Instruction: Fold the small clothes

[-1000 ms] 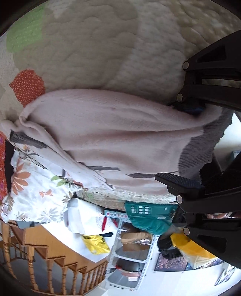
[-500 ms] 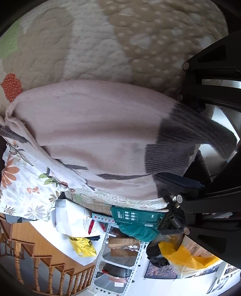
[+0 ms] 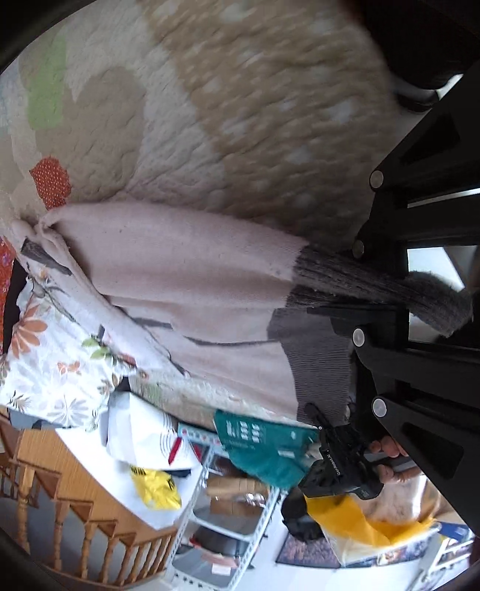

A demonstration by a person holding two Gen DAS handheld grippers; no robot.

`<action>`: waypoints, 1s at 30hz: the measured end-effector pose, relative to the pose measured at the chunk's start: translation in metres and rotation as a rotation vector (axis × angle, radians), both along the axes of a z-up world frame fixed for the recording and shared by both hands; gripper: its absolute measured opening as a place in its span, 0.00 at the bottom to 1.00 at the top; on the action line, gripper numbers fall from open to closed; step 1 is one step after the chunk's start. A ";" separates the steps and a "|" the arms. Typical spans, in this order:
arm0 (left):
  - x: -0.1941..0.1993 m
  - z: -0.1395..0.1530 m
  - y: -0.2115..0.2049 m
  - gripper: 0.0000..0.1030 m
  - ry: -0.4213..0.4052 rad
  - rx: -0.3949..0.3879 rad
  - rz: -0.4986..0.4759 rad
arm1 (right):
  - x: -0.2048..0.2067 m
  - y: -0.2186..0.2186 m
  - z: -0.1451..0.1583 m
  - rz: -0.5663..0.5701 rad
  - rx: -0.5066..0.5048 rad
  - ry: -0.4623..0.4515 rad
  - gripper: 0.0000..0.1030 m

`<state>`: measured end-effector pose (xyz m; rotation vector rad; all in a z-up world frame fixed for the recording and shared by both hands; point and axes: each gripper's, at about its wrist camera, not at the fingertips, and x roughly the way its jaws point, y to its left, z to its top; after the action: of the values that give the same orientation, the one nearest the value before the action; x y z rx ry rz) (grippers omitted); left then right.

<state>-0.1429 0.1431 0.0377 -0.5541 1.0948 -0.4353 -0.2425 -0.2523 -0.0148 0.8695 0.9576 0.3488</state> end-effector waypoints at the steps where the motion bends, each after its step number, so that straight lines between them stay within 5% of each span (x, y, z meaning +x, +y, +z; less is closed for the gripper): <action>1: -0.007 0.002 0.001 0.06 -0.005 -0.001 -0.002 | -0.009 -0.003 0.001 0.006 0.015 0.001 0.08; 7: -0.020 -0.007 0.005 0.06 0.021 -0.003 0.044 | -0.026 -0.006 -0.006 0.062 0.035 0.038 0.08; 11: 0.004 0.010 0.002 0.06 -0.025 -0.017 0.054 | -0.008 -0.004 0.022 0.091 0.001 -0.018 0.08; 20: 0.149 0.060 -0.045 0.06 -0.130 0.035 0.081 | 0.112 -0.022 0.091 0.063 -0.119 -0.139 0.09; 30: 0.267 0.014 -0.080 0.06 -0.021 0.087 0.119 | 0.237 -0.059 0.069 -0.053 -0.092 -0.039 0.09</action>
<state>0.1242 0.0630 0.0516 -0.5339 1.0498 -0.2876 -0.0052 -0.3114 0.0545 0.7995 0.9062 0.2734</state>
